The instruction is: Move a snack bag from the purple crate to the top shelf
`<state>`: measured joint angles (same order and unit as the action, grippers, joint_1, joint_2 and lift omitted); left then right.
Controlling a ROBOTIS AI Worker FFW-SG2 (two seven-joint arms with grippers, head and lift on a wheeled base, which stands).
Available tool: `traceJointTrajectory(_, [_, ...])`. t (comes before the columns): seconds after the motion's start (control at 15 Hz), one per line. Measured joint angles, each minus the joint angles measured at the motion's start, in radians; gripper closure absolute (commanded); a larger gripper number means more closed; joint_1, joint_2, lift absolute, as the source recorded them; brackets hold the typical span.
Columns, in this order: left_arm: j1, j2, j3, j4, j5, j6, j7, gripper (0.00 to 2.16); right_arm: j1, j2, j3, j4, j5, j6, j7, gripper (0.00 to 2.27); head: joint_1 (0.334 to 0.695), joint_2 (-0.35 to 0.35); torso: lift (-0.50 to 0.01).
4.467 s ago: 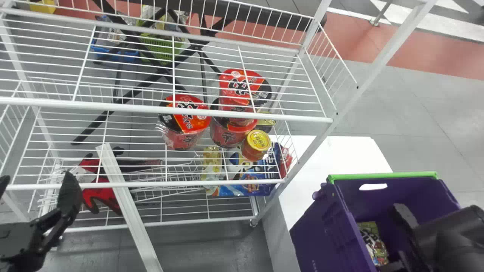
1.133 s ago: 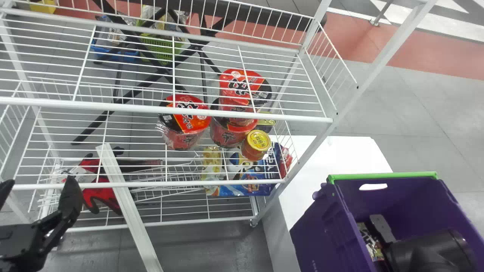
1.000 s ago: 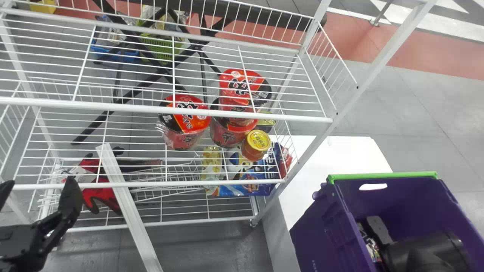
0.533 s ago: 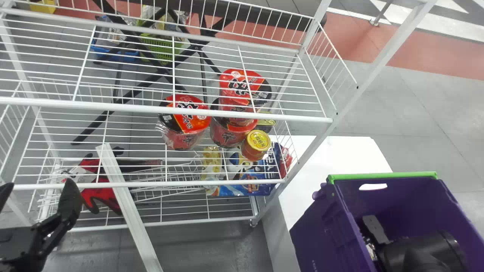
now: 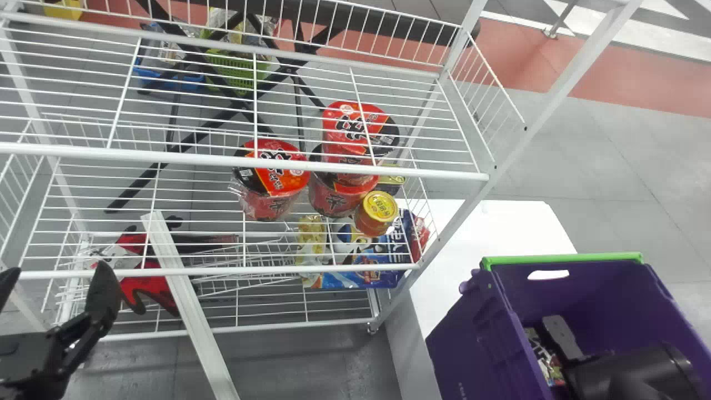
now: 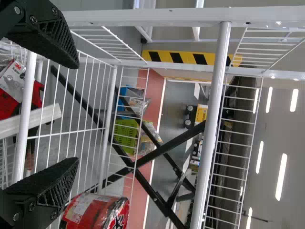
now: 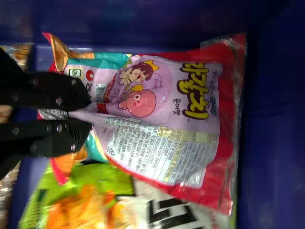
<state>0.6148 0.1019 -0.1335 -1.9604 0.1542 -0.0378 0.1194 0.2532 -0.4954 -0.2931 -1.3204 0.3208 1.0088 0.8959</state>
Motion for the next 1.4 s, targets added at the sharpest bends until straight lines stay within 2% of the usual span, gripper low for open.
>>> traceJointTrajectory(0.27, [-0.013,-0.002,-0.001,0.009,-0.001,0.005,-0.001,0.14,0.089,0.007,-0.064,-0.114,0.01,0.021,0.035,1.48,0.695,-0.35,-0.461])
traceJointTrajectory(0.4, [-0.023,-0.003,-0.004,0.017,-0.001,0.009,-0.001,0.14,0.106,0.012,-0.076,-0.137,0.024,0.047,0.024,1.48,0.695,-0.35,-0.461])
traceJointTrajectory(0.53, [-0.03,-0.004,-0.006,0.023,-0.001,0.013,-0.001,0.14,0.116,0.017,-0.081,-0.162,0.039,0.076,0.015,1.64,0.695,-0.35,-0.461])
traceJointTrajectory(0.67, [-0.036,-0.004,-0.007,0.03,-0.001,0.015,-0.001,0.14,0.12,0.022,-0.09,-0.183,0.041,0.082,0.015,1.65,0.695,-0.35,-0.461])
traceJointTrajectory(1.0, [-0.04,-0.003,-0.008,0.034,-0.001,0.019,-0.001,0.14,0.123,0.033,-0.12,-0.196,0.028,0.014,0.08,1.65,0.695,-0.35,-0.44])
traceJointTrajectory(1.4, [-0.042,-0.002,-0.008,0.03,-0.001,0.036,-0.001,0.14,0.134,0.051,-0.149,-0.198,0.038,-0.052,0.075,1.65,0.695,-0.35,-0.416])
